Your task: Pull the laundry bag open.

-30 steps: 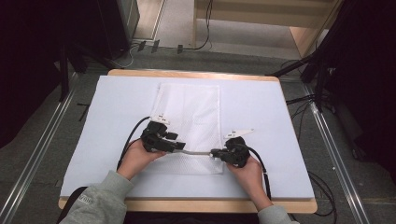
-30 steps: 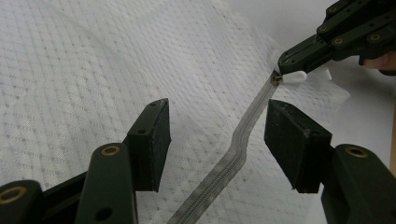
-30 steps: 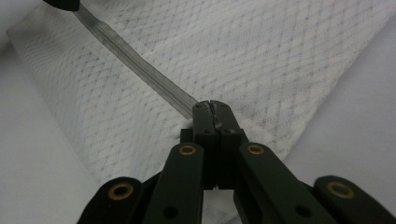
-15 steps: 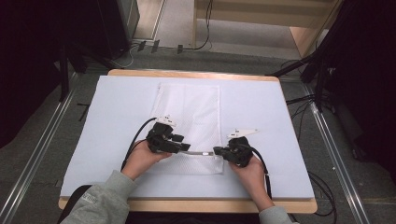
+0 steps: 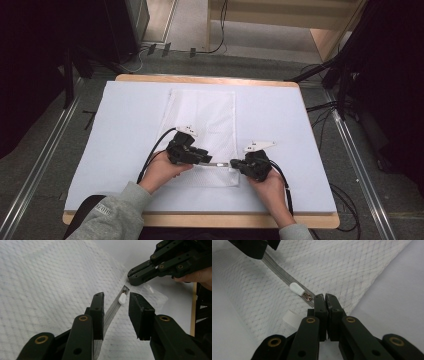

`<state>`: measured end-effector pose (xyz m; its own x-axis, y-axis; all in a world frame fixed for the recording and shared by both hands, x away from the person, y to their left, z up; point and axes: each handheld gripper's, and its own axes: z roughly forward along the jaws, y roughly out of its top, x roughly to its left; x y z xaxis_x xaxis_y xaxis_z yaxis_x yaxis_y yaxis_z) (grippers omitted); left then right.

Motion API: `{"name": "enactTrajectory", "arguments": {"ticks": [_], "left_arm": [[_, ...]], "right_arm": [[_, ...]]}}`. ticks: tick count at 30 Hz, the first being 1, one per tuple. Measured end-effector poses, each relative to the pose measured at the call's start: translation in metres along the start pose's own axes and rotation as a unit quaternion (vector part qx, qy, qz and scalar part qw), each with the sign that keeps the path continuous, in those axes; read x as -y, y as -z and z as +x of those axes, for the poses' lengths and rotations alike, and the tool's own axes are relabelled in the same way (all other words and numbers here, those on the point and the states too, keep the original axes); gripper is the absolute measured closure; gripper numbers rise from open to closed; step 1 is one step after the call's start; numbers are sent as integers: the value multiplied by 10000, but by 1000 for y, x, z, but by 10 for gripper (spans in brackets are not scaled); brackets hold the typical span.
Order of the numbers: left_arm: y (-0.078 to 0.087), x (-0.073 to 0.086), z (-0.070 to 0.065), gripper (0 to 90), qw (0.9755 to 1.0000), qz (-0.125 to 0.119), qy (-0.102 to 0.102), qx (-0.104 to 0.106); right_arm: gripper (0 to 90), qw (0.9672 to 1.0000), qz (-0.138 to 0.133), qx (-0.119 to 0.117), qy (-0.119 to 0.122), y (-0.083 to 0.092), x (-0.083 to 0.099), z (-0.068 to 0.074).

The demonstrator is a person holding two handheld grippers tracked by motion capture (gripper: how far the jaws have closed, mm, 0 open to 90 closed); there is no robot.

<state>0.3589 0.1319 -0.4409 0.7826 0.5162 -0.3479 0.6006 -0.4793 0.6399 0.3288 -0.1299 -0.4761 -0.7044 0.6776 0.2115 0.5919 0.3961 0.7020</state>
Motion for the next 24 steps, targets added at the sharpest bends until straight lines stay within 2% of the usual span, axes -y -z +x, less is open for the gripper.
{"name": "enactTrajectory", "arguments": {"ticks": [3, 7, 8, 12, 18, 20, 24], "left_arm": [[-7, -1, -4, 716, 9999, 82, -66, 26], [-13, -2, -6, 765, 9998, 126, -144, 27], [-16, -2, -6, 770, 9998, 121, -143, 52], [-24, -2, -6, 772, 9996, 229, -182, 33], [-31, -1, -7, 767, 9996, 212, -161, 30], [-36, 0, -9, 761, 9994, 288, -199, 46], [-40, 0, -10, 756, 9993, 285, -249, 42]], "right_arm": [[900, 9999, -16, 81, 106, 0, 2, 3], [900, 9999, -25, 101, 77, 0, 2, 4], [900, 9998, -26, 134, 138, -1, 2, 5], [900, 9998, -20, 128, 117, 0, 2, 5], [900, 9999, -41, 98, 127, -1, 3, 4], [900, 9999, -47, 79, 138, -1, 3, 3], [900, 9999, -55, 70, 116, 0, 3, 3]]}}
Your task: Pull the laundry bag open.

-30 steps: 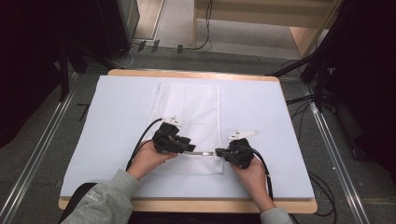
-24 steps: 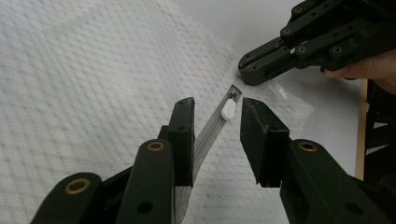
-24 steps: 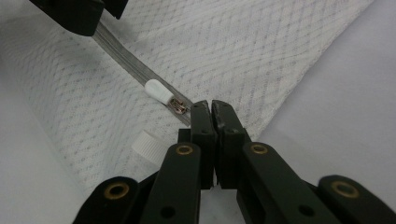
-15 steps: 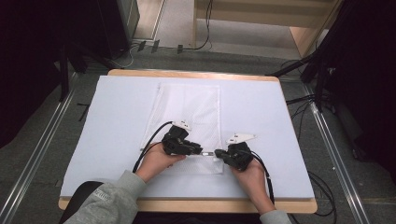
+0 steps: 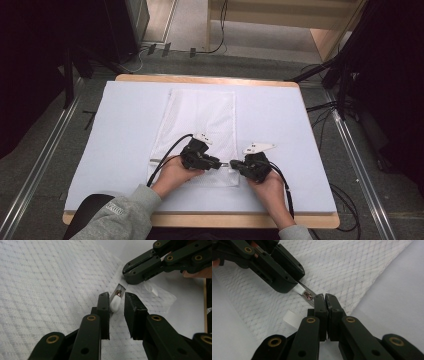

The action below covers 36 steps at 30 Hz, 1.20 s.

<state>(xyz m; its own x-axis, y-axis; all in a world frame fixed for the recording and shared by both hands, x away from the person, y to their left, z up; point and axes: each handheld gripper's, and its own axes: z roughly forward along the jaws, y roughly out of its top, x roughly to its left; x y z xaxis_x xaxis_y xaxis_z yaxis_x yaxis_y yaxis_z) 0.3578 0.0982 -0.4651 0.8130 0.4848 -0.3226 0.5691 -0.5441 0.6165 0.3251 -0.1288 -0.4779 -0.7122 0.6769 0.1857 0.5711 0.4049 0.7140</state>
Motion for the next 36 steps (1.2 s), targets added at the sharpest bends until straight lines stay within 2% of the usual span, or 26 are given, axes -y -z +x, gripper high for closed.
{"name": "enactTrajectory", "arguments": {"ticks": [9, 13, 18, 25, 33, 36], "left_arm": [[-3, 0, 1, 771, 10000, -72, 3, 34], [-8, 0, -3, 810, 9999, -89, -53, 87], [-10, 0, -6, 858, 9999, -72, -72, 27], [-10, -1, 0, 879, 9996, -64, 176, 221], [-7, -4, 3, 882, 9990, 26, 292, 322], [-5, -5, 4, 883, 9986, 58, 362, 384]], "right_arm": [[900, 10000, -1, -2, -3, 0, 0, 0], [900, 10000, 4, -5, -22, 0, 0, 0], [900, 10000, -3, -3, -8, 0, 0, 0], [900, 10000, -8, 13, -3, 0, 1, 1], [900, 9999, -32, 38, 96, 0, 1, 1], [900, 10000, -13, 36, 67, 0, 1, 1]]}}
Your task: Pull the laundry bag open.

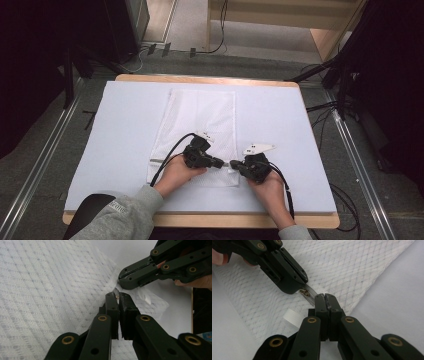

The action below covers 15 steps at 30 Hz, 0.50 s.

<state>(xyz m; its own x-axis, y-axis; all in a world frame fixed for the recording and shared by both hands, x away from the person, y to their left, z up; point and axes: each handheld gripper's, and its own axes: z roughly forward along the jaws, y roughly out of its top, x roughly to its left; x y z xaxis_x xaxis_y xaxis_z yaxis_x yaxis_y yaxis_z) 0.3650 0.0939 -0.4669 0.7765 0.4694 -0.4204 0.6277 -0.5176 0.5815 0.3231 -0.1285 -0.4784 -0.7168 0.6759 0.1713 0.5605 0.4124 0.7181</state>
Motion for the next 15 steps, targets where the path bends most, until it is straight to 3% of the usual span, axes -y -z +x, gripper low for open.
{"name": "enactTrajectory", "arguments": {"ticks": [15], "left_arm": [[10, -3, 7, 885, 9996, 243, 88, 88]], "right_arm": [[900, 10000, -17, -19, 40, 0, 1, -1]]}}
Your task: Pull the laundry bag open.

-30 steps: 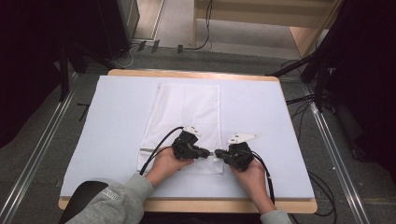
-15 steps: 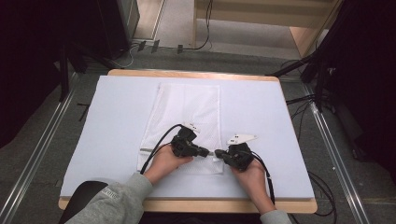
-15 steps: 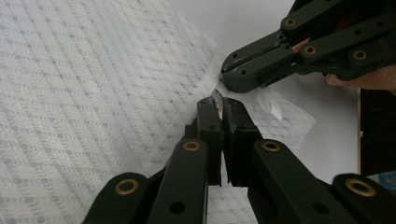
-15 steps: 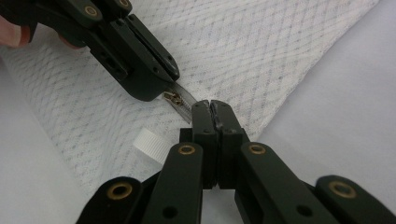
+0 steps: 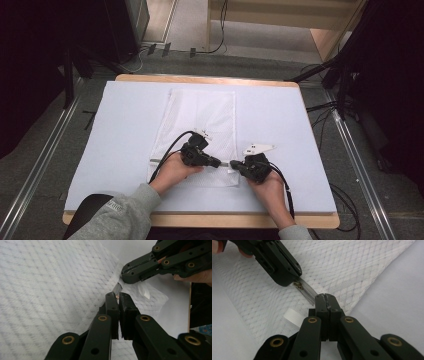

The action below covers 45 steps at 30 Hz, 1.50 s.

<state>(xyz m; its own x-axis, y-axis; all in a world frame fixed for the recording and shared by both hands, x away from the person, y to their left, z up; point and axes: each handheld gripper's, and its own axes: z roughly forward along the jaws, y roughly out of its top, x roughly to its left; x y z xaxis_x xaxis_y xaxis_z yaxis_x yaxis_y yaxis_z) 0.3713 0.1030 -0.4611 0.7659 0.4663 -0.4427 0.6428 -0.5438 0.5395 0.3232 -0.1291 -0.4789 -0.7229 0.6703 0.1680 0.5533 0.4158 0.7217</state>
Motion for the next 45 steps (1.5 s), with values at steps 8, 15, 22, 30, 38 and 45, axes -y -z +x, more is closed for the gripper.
{"name": "enactTrajectory", "arguments": {"ticks": [8, 15, 22, 30, 38, 45], "left_arm": [[5, 2, 4, 885, 10000, 57, 59, 16], [17, 4, 9, 885, 9999, 95, 95, 42], [32, 10, 13, 885, 9998, 90, 154, -8], [47, 18, 17, 885, 9997, 76, 202, -87], [65, 29, 24, 885, 9995, -15, 286, -150], [78, 36, 30, 885, 9992, -42, 382, -133]], "right_arm": [[900, 10000, -16, -32, -17, 0, 0, -1], [900, 10000, 0, -41, -9, 0, 0, -1], [900, 10000, 12, -64, -6, 0, 0, -2], [900, 10000, -7, -83, -35, 0, 0, -2], [900, 9999, -17, -117, -50, 0, 1, -3], [900, 9999, -48, -117, -8, 0, 1, -4]]}}
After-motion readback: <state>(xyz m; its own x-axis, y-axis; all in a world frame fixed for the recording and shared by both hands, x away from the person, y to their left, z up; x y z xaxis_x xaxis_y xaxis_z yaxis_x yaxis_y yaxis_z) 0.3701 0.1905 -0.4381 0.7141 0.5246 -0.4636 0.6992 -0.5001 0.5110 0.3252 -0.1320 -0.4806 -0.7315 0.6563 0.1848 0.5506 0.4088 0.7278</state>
